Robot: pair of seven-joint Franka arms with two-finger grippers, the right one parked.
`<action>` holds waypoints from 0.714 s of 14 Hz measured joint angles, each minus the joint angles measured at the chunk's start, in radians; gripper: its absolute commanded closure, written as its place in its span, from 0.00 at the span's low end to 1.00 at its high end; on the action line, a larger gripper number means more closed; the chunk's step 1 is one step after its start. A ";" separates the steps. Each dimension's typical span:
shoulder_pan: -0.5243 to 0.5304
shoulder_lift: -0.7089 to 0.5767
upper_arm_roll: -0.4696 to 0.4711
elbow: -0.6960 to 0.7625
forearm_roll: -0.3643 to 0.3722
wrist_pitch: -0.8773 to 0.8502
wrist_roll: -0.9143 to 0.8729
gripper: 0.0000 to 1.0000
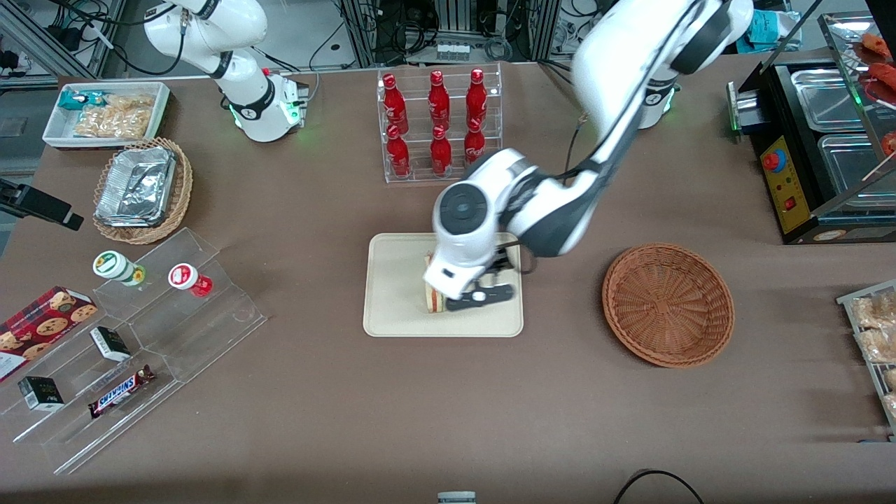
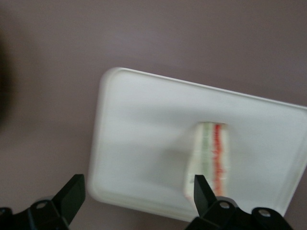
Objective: Place sandwich from basket to tray
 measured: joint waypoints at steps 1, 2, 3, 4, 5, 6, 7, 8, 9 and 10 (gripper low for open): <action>0.040 -0.053 0.001 -0.001 0.000 -0.070 0.004 0.00; 0.078 -0.101 0.001 -0.003 0.001 -0.131 0.021 0.00; 0.116 -0.141 0.002 -0.005 0.001 -0.187 0.067 0.00; 0.154 -0.174 0.003 -0.008 -0.001 -0.241 0.135 0.00; 0.194 -0.201 0.003 -0.012 -0.007 -0.285 0.212 0.00; 0.239 -0.227 0.004 -0.021 -0.017 -0.319 0.294 0.00; 0.288 -0.254 0.004 -0.038 -0.024 -0.341 0.371 0.00; 0.337 -0.284 0.004 -0.060 -0.030 -0.352 0.438 0.00; 0.390 -0.318 0.003 -0.086 -0.041 -0.360 0.501 0.00; 0.440 -0.354 0.000 -0.112 -0.061 -0.378 0.560 0.00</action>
